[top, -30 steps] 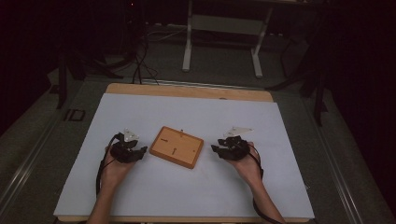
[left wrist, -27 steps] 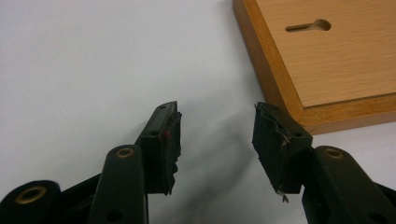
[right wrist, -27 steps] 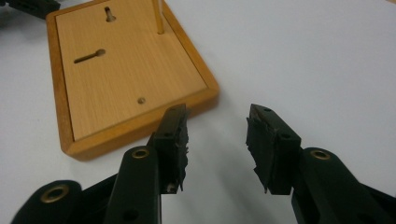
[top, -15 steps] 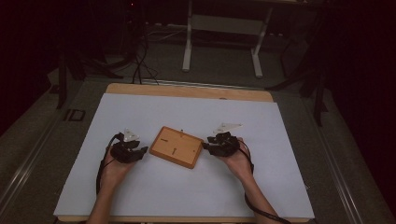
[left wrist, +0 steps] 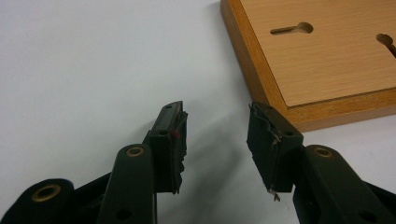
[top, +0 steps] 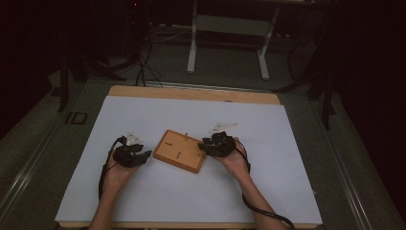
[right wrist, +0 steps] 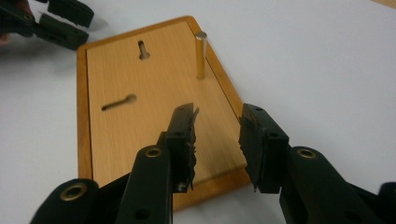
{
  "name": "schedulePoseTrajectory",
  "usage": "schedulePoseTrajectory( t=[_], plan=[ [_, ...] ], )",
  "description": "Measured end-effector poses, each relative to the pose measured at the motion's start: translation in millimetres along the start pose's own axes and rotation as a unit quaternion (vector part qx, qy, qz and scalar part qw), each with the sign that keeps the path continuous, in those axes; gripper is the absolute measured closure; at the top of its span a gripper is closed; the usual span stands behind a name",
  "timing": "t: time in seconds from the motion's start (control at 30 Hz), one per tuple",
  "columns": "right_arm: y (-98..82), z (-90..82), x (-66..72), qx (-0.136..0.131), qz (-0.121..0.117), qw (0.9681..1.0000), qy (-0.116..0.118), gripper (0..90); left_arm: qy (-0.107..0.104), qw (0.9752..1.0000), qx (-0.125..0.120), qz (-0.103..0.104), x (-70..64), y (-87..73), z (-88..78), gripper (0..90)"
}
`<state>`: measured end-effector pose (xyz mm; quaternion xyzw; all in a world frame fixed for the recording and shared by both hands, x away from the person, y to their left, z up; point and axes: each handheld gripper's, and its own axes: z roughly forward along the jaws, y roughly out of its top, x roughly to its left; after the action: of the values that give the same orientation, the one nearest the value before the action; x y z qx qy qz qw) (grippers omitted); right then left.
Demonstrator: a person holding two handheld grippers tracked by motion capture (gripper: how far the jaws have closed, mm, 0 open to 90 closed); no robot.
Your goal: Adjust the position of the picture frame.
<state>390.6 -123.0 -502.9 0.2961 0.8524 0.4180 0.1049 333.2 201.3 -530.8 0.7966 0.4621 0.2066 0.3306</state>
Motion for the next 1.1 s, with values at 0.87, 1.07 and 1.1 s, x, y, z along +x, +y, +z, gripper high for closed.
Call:
schedulePoseTrajectory(
  t=[0.87, 1.07, 1.1],
  plan=[
    [22.0, 48.0, 5.4, -0.015, 0.012, 0.9997, 0.013, 69.8, -0.011, 0.9999, 0.0, 0.003, -1.3, 0.3, 1.7, 58.5],
    [19.3, 56.7, 3.2, -0.043, 0.041, 0.9982, 0.008, 77.1, -0.011, 0.9999, 0.005, 0.004, -1.6, 0.3, 2.8, 58.5],
    [19.1, 57.8, 4.5, -0.045, 0.039, 0.9982, 0.005, 77.9, -0.012, 0.9999, 0.005, 0.005, -1.6, 0.3, 2.9, 58.5]
  ],
)
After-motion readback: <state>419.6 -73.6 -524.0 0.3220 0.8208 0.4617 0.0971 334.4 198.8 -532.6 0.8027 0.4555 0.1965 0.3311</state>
